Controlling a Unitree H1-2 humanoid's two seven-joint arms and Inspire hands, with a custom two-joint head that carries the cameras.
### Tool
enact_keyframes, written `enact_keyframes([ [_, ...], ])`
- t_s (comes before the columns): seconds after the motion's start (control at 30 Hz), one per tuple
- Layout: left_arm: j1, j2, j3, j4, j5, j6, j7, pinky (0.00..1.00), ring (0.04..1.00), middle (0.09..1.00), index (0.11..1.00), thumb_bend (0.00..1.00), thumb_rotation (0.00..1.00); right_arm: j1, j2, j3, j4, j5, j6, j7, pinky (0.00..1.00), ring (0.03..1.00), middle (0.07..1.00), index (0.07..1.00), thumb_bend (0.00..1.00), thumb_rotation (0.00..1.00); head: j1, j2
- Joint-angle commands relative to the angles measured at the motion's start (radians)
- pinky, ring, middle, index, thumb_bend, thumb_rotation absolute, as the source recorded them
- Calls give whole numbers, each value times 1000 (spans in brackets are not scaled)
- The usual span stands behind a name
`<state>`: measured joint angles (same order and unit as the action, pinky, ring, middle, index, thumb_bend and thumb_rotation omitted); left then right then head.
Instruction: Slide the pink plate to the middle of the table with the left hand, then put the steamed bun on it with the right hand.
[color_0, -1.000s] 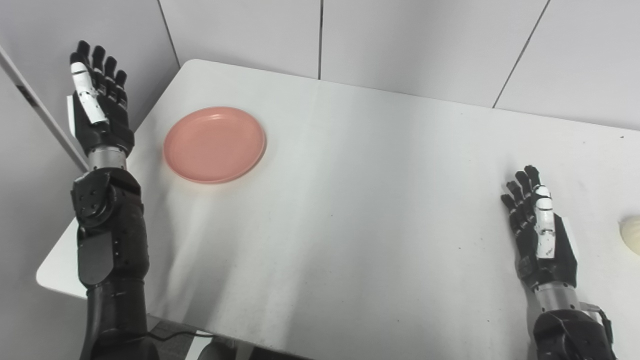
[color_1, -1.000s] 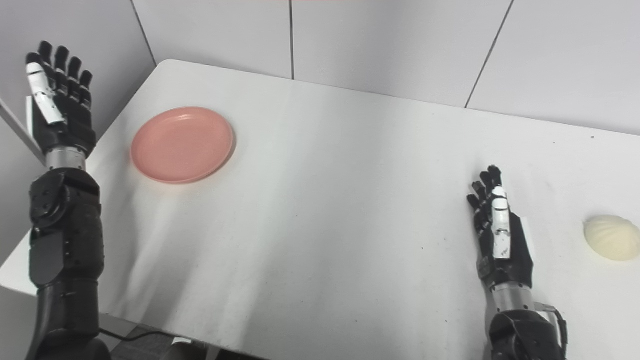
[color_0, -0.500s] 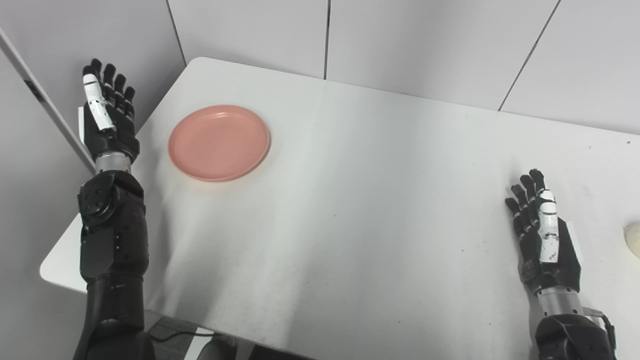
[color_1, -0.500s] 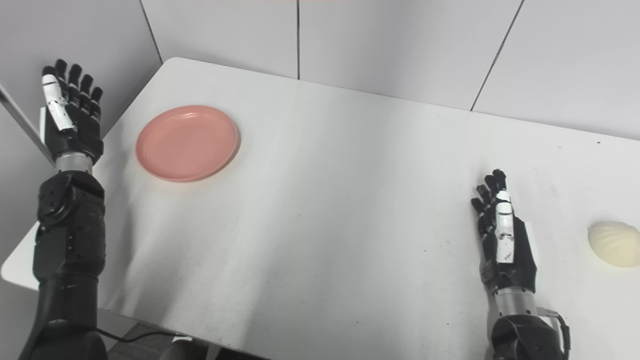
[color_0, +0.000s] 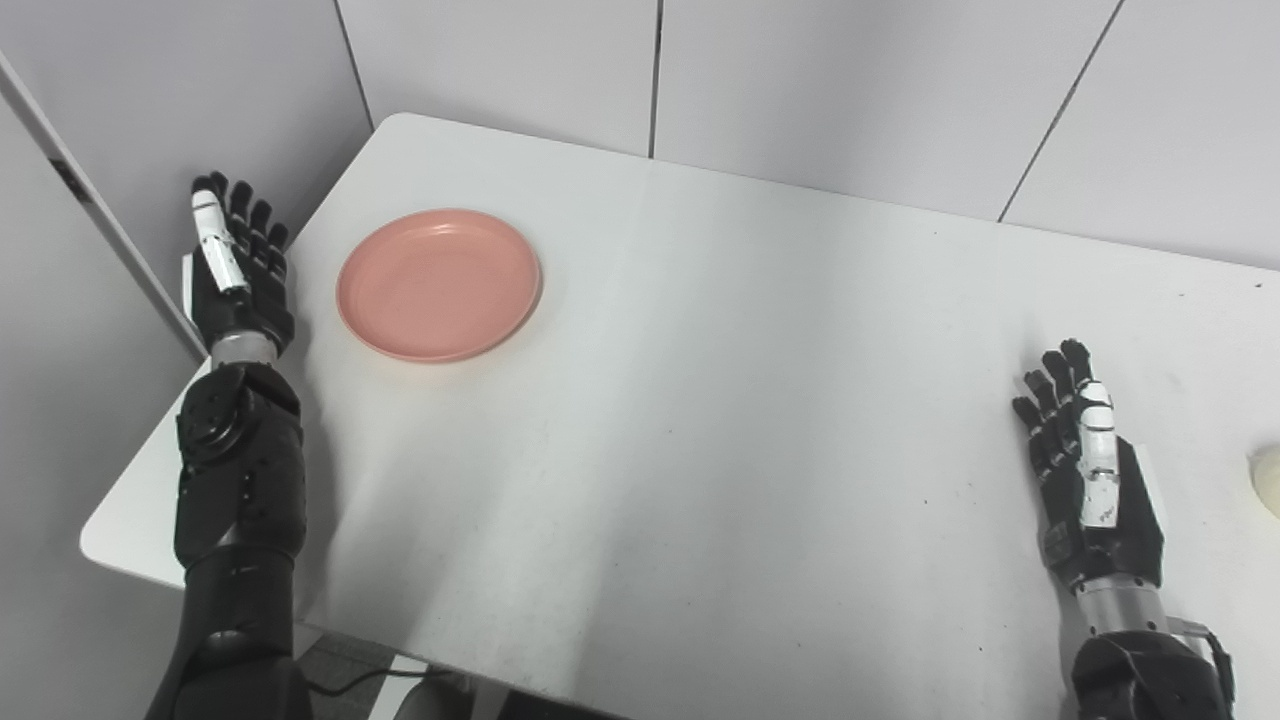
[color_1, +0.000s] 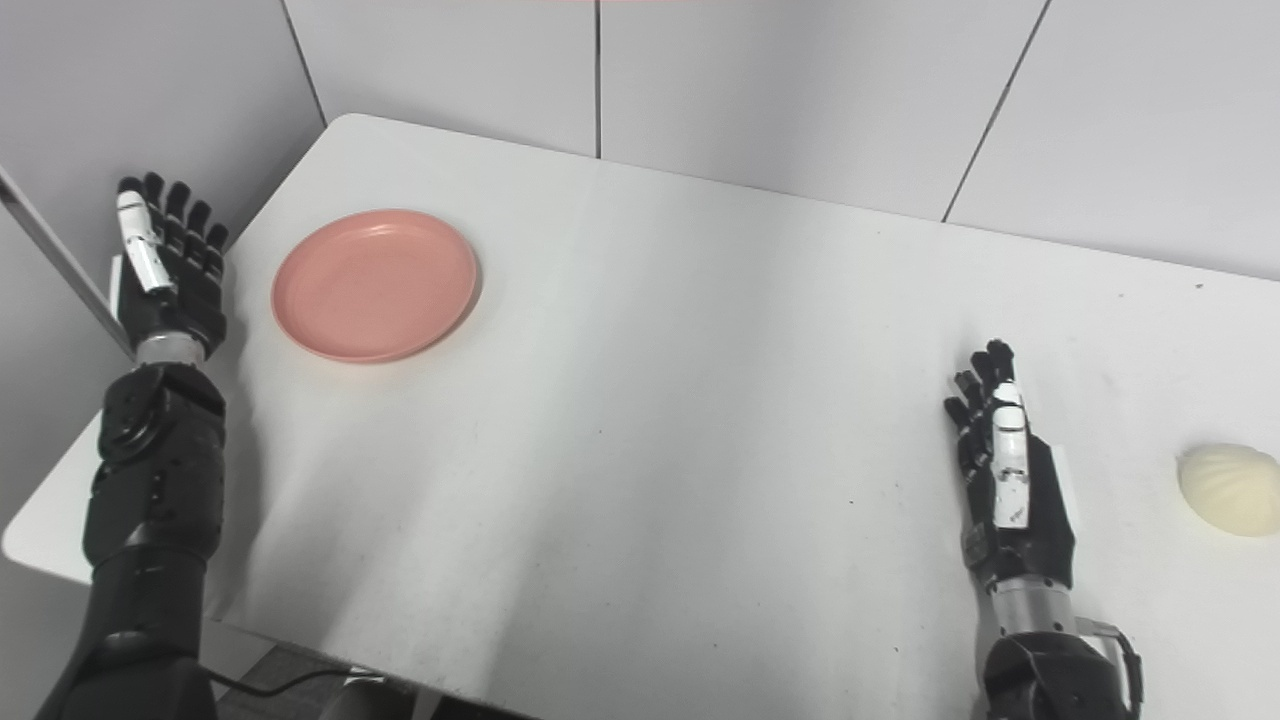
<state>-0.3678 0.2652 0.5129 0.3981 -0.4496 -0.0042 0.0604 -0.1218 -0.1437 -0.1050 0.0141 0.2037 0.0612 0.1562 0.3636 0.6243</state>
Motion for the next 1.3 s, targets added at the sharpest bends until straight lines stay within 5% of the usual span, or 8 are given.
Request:
enact_keyframes([
  [0.0,-39,34,0,8,0,-40,-13,1000,1000,1000,1000,426,1000,15,-15,-9,-8,-10,18,-14,1000,1000,1000,1000,116,1000,0,-1],
  [0.4,-39,19,-37,49,9,-21,-26,1000,1000,995,1000,416,1000,15,-8,-8,-8,-24,14,-21,1000,1000,1000,1000,114,1000,-5,-3],
  [1.27,-51,-85,-241,43,101,26,-61,1000,983,978,984,402,1000,25,7,5,-31,-25,8,-31,1000,1000,1000,1000,112,1000,-45,6],
])
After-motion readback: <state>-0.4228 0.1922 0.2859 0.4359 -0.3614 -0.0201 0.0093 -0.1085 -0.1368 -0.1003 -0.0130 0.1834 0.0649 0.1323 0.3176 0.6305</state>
